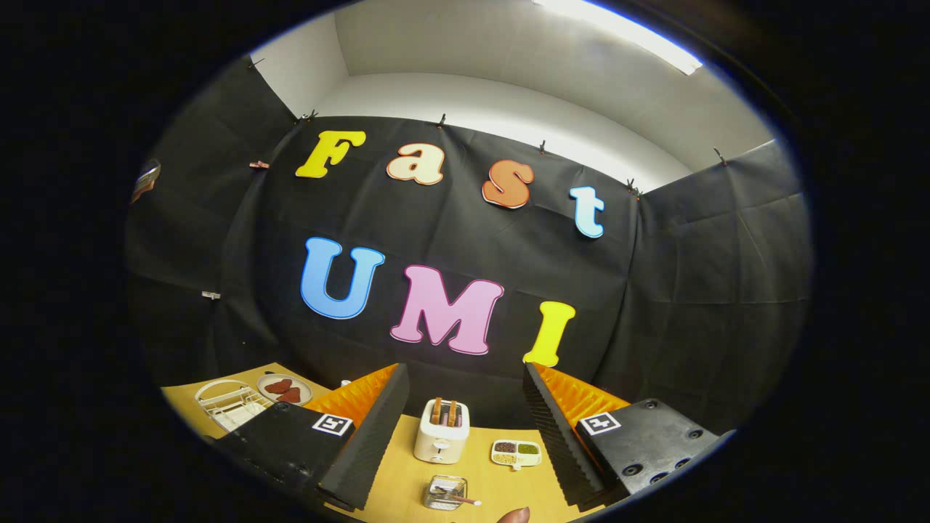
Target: Take the plate from the dish rack, then take the spoon from the basket and place it into the plate.
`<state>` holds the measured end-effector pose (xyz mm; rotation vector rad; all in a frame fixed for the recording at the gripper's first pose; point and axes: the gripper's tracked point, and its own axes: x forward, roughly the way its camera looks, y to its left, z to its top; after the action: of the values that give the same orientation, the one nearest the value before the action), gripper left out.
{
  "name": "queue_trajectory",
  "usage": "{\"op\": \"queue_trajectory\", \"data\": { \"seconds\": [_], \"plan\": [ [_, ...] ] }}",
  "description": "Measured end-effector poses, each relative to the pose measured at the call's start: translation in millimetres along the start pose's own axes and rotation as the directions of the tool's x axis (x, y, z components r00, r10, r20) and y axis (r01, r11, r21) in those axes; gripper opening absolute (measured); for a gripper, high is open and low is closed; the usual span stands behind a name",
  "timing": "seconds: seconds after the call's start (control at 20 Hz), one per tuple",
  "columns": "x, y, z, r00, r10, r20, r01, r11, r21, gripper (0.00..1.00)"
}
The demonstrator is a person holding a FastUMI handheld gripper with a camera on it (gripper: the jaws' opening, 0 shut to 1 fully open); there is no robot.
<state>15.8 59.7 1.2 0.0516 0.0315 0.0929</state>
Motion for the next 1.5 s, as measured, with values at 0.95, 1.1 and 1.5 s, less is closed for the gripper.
{"op": "queue_trajectory", "data": {
  "seconds": [0.95, 1.1, 1.5],
  "plan": [
    [84, 277, -160, 0.753, 0.347, -0.559, -0.228, 0.935, 0.273, 0.98],
    [94, 295, -206, 0.698, 0.303, -0.649, -0.179, 0.951, 0.252, 0.98],
    [105, 318, -285, 0.564, 0.183, -0.805, -0.043, 0.980, 0.192, 0.86]
  ]
}}
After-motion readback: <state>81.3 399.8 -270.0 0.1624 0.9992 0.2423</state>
